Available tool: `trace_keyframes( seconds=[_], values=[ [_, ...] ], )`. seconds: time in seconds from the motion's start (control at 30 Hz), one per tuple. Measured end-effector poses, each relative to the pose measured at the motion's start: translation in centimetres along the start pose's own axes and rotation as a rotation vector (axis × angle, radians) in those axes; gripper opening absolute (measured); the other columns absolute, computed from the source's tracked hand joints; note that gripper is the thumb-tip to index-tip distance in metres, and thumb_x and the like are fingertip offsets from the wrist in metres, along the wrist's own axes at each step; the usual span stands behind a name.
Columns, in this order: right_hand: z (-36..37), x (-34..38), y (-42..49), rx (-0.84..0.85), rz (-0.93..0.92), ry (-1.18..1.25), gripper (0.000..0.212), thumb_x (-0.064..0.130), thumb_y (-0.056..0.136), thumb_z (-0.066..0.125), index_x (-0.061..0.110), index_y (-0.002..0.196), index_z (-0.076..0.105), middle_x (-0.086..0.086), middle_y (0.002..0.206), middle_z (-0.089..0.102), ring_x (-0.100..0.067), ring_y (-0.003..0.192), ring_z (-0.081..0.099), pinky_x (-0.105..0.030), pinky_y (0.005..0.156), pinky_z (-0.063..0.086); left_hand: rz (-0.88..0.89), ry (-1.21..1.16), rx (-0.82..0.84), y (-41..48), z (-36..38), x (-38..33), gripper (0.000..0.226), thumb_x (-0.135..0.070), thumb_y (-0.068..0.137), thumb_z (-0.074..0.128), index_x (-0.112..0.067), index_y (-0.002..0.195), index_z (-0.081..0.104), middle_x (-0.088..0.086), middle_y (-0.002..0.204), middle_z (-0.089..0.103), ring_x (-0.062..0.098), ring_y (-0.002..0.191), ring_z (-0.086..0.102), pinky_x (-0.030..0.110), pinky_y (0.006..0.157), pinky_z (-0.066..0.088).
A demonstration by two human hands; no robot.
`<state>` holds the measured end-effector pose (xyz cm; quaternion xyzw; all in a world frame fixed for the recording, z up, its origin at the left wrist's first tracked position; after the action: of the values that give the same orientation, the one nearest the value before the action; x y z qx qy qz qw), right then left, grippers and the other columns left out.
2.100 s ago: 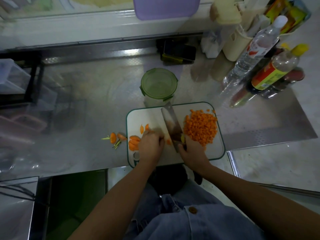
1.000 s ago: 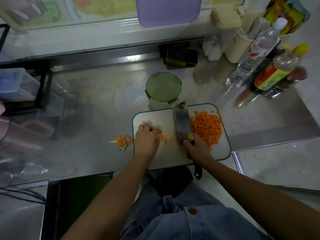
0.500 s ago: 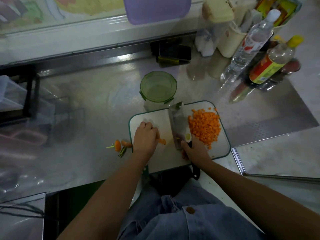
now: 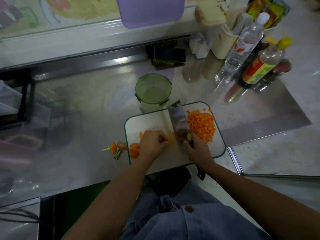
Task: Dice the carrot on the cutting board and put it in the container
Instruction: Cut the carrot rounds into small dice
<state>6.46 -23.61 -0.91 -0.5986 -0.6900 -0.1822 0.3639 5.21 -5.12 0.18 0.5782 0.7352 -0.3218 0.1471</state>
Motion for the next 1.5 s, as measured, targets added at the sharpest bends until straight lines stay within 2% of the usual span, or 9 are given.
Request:
trace_keyframes(
  seconds=[0.13,0.3,0.4,0.67,0.8,0.97,1.27,1.37,1.5],
  values=[
    [-1.0,0.5,-0.5,0.001,-0.047,-0.097,0.016,0.013,0.09,0.056,0.006,0.104,0.057,-0.008,0.074,0.058,-0.021,0.065,0.052,-0.032,0.057,0.037,-0.131,0.012,-0.084,-0.1,2.7,-1.3,0.013,-0.033,0.08,0.067,-0.024,0.089,0.069,0.003,0.092,0.067,0.021,0.086,0.061,0.035,0.072,0.052],
    [-0.9,0.5,-1.2,0.032,-0.061,-0.161,0.012,0.017,0.091,0.053,0.007,0.098,0.054,-0.009,0.073,0.057,-0.027,0.066,0.056,-0.043,0.06,0.047,-0.155,0.105,-0.117,-0.3,3.3,-1.4,0.02,-0.038,0.085,0.061,-0.022,0.095,0.068,0.005,0.096,0.064,0.022,0.099,0.054,0.031,0.068,0.042],
    [-0.8,0.5,-1.3,0.039,-0.059,-0.188,0.011,0.019,0.092,0.052,0.009,0.097,0.053,-0.004,0.07,0.052,-0.024,0.064,0.053,-0.042,0.059,0.046,-0.124,0.118,-0.124,-0.4,3.0,-1.2,0.019,-0.039,0.085,0.061,-0.023,0.094,0.068,0.003,0.096,0.065,0.021,0.1,0.053,0.029,0.065,0.038],
    [-1.3,0.1,-1.3,0.022,-0.072,-0.216,0.011,0.017,0.092,0.053,0.008,0.098,0.053,-0.003,0.069,0.05,-0.022,0.062,0.05,-0.034,0.055,0.038,-0.057,0.193,-0.039,-0.8,2.6,-2.5,0.028,-0.041,0.087,0.058,-0.014,0.084,0.067,0.01,0.092,0.06,0.024,0.1,0.051,0.033,0.072,0.044],
    [-1.6,0.2,-1.5,0.033,-0.108,-0.229,0.018,0.017,0.092,0.053,0.008,0.107,0.054,-0.009,0.077,0.057,-0.026,0.068,0.055,-0.039,0.059,0.046,0.037,0.217,-0.091,-0.8,2.8,-2.4,0.019,-0.033,0.086,0.057,-0.017,0.089,0.066,0.006,0.09,0.064,0.023,0.101,0.049,0.031,0.072,0.039],
    [-1.6,0.5,-1.6,0.089,-0.177,-0.312,0.024,0.019,0.091,0.051,0.01,0.114,0.054,-0.013,0.083,0.064,-0.031,0.07,0.061,-0.042,0.06,0.051,0.033,0.209,-0.108,-0.8,2.6,-2.6,0.014,-0.028,0.084,0.061,-0.016,0.09,0.067,0.006,0.094,0.063,0.021,0.104,0.048,0.029,0.08,0.038],
    [-1.7,0.6,-1.5,0.058,-0.271,-0.349,0.029,0.019,0.084,0.049,0.015,0.113,0.051,-0.011,0.071,0.062,-0.031,0.058,0.058,-0.043,0.049,0.05,0.004,0.162,-0.155,-0.9,2.9,-2.7,0.015,-0.028,0.08,0.062,-0.015,0.084,0.067,0.008,0.088,0.064,0.023,0.1,0.049,0.032,0.076,0.039],
    [-2.1,0.6,-1.3,0.104,-0.279,-0.391,0.023,0.017,0.087,0.052,0.012,0.109,0.054,-0.012,0.075,0.062,-0.033,0.064,0.06,-0.042,0.053,0.051,0.02,0.183,-0.18,-0.9,3.1,-2.9,0.019,-0.031,0.08,0.064,-0.012,0.082,0.068,0.01,0.085,0.066,0.025,0.098,0.051,0.034,0.077,0.041],
    [-2.1,0.6,-0.9,0.137,-0.295,-0.442,0.031,0.018,0.088,0.052,0.011,0.117,0.055,-0.012,0.078,0.064,-0.034,0.066,0.06,-0.042,0.053,0.05,0.027,0.182,-0.21,-0.8,3.3,-3.0,0.017,-0.027,0.076,0.068,-0.011,0.081,0.07,0.011,0.08,0.066,0.028,0.095,0.054,0.034,0.067,0.043]
  ],
)
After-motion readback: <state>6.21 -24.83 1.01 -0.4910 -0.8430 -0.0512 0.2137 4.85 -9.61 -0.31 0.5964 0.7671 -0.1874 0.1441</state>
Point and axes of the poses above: each hand's wrist, its own y-axis towards the middle knuckle, its own z-axis out of the palm, x = y × z, the point moved 1 cm from there along y, towards the middle knuckle
